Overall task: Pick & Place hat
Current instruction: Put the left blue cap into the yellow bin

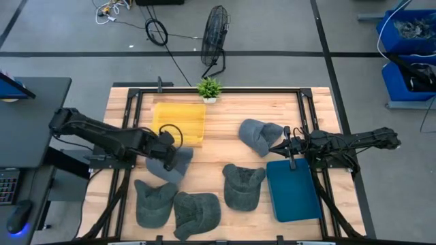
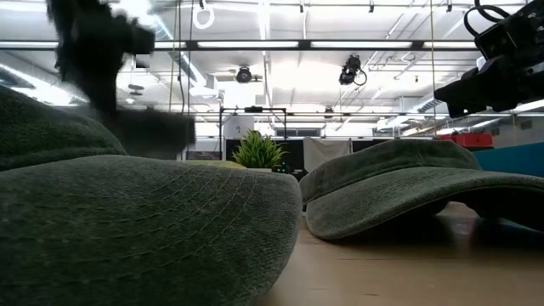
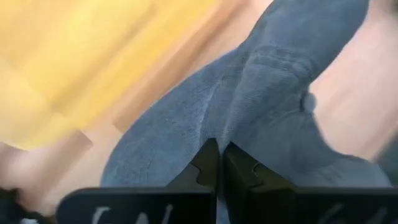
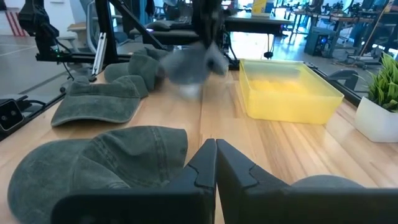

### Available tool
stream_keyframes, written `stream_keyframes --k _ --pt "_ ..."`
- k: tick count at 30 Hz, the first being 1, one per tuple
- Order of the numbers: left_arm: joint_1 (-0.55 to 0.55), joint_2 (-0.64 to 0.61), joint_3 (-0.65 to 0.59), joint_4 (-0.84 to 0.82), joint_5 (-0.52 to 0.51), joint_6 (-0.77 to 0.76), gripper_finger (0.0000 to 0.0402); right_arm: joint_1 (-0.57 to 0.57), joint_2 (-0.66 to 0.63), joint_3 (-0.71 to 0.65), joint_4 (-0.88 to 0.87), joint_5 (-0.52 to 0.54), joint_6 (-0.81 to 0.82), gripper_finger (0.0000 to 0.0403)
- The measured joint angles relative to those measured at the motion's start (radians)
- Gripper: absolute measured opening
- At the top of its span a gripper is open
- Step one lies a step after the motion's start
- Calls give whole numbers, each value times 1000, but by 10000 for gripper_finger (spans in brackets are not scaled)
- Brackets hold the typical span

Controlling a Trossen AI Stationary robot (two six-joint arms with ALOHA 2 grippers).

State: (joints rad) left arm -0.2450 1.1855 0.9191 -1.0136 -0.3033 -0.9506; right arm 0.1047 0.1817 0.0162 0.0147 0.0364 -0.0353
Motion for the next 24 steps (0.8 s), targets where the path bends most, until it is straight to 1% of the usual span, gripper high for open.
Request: stream_keyframes --k 2,5,8,11,13,15,18,22,24 --pt "7 -20 83 -74 -59 40 7 0 0 0 0 0 0 9" --pt "44 -29 202 -162 -185 101 12 0 0 0 0 0 0 9" --pt "105 -30 275 -189 -293 186 13 0 0 0 0 0 0 9" --pt "180 -30 284 -161 -372 282 11 0 0 0 0 1 0 9" --pt "237 -30 263 -137 -421 309 10 0 0 0 0 0 0 9" --pt "302 -29 216 -55 -443 341 9 0 0 0 0 0 0 9" --pt "400 -27 114 103 -412 422 10 0 0 0 0 0 0 9" --pt "526 -27 -35 365 -222 535 12 0 0 0 0 0 0 9" --pt "579 -27 -102 489 -165 574 12 0 0 0 0 0 0 9"
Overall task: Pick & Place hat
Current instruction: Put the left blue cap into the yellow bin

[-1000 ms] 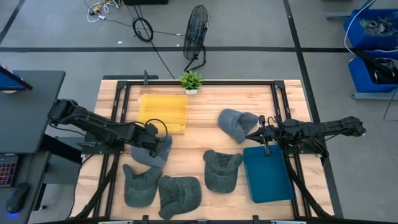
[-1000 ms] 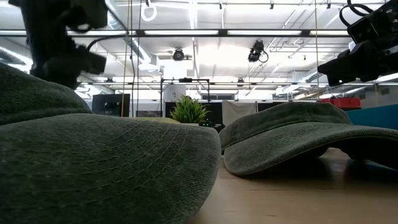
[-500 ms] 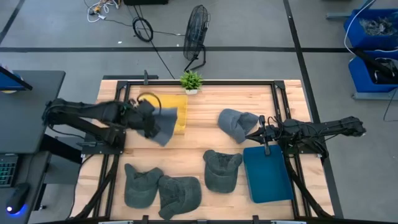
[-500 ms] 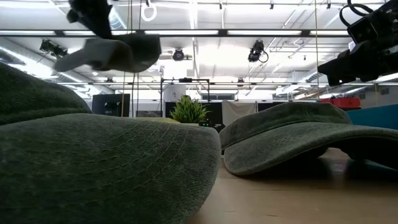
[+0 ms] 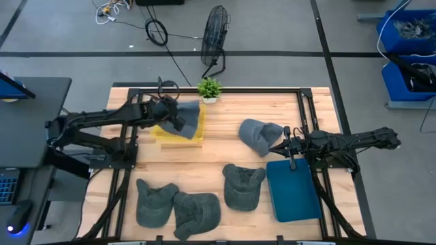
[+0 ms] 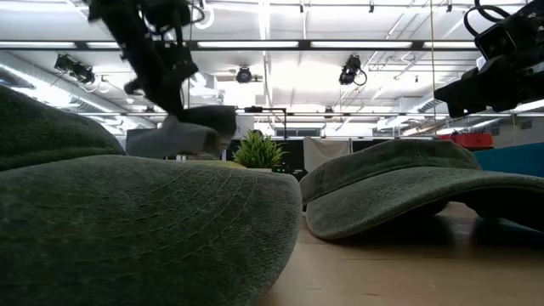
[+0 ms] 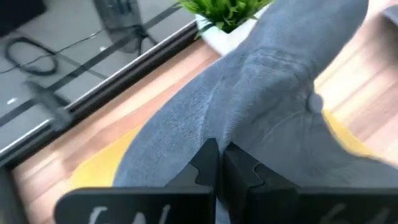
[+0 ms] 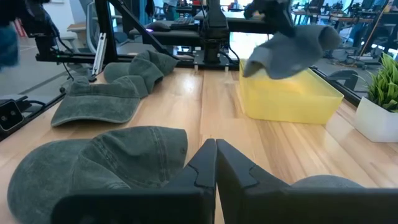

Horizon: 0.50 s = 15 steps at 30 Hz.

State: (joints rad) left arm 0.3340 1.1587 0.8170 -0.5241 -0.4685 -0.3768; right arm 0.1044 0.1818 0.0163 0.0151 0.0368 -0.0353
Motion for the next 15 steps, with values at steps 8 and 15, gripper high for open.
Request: stream_keyframes --k 8,15 --pt "164 0 -124 119 85 17 12 0 0 0 0 0 0 9" --pt "179 0 -212 125 115 14 13 0 0 0 0 0 -1 9"
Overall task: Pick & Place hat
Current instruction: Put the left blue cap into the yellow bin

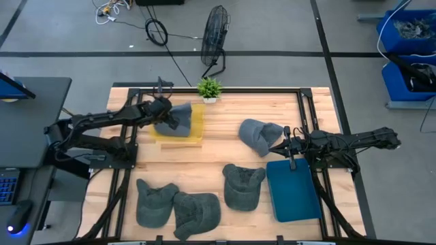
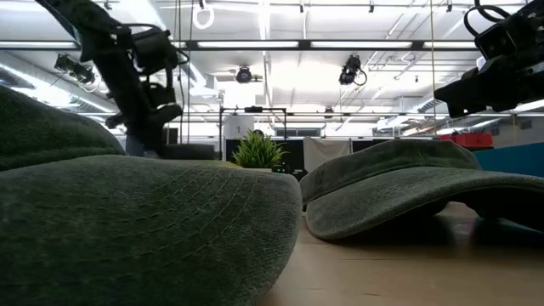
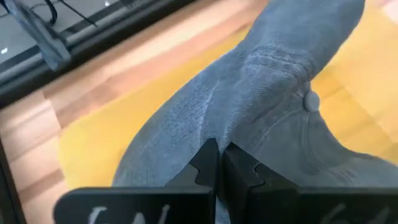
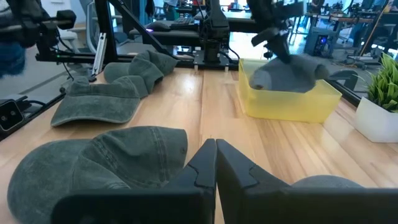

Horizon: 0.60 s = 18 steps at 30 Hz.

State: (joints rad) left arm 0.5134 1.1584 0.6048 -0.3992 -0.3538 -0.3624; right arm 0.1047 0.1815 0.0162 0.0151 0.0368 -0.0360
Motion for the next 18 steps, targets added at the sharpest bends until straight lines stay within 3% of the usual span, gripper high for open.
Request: stream_keyframes --k 11,18 --pt "1 0 -12 1 -34 42 55 0 0 0 0 0 -67 9" --pt "1 0 -12 -22 41 72 96 0 0 0 0 0 -94 9"
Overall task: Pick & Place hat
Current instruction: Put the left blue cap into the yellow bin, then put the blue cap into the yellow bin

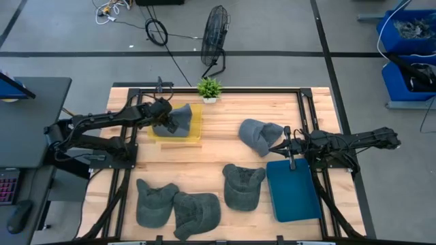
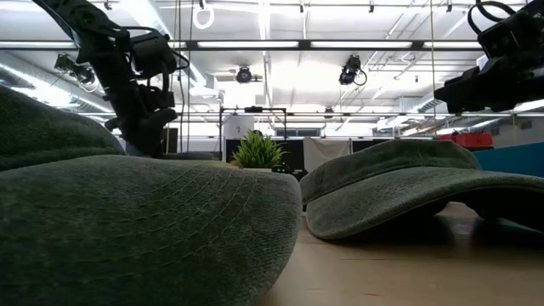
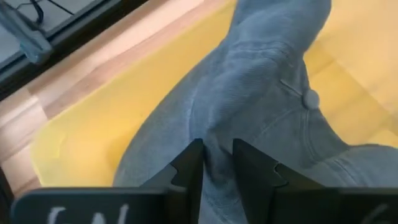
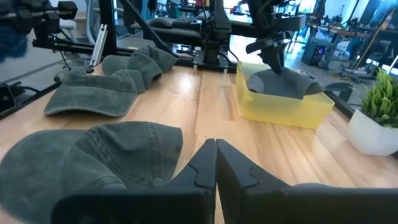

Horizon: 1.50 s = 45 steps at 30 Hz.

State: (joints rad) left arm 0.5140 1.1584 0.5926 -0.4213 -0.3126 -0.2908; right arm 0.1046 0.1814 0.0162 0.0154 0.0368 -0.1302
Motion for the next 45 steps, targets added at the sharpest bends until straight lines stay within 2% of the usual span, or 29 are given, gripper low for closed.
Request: stream_keyframes --k 4,7,13,18,23,27,31,34,38,41,45 --pt "0 0 11 18 -14 41 110 0 0 0 17 37 -67 9" --pt "0 0 49 17 -58 52 112 0 0 0 50 99 -28 9" --pt "0 -1 152 15 -106 105 112 0 0 0 61 119 6 9" --pt "0 -1 172 117 -109 170 112 0 0 0 160 242 68 9" --pt "0 -1 170 151 -109 182 112 0 0 0 255 306 -18 9" --pt "0 -1 170 139 -109 183 112 0 0 0 277 314 -77 9" --pt "0 -1 170 139 -109 183 112 0 3 8 395 313 -138 9" --pt "0 -1 170 139 -109 183 112 0 17 68 468 299 -256 9" --pt "0 -1 170 140 -109 183 112 0 94 215 385 277 -328 9" --pt "0 -1 170 140 -109 173 112 0 228 354 272 271 -319 10" --pt "0 -1 169 140 -109 173 112 0 475 543 112 269 -276 18"
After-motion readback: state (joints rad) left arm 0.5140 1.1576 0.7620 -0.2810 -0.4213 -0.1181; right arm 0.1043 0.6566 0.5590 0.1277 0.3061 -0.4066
